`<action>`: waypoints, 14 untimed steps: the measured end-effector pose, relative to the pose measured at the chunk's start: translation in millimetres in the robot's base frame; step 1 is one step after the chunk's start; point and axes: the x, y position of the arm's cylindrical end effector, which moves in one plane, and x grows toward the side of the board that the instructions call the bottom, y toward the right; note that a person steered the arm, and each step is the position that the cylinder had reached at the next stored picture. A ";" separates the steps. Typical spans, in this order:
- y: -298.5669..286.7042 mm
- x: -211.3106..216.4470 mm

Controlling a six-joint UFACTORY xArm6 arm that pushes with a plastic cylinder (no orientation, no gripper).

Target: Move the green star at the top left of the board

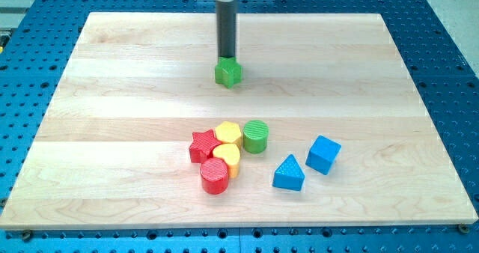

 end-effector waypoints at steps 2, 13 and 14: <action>54.1 -2.9; -117.0 53.9; -143.1 53.5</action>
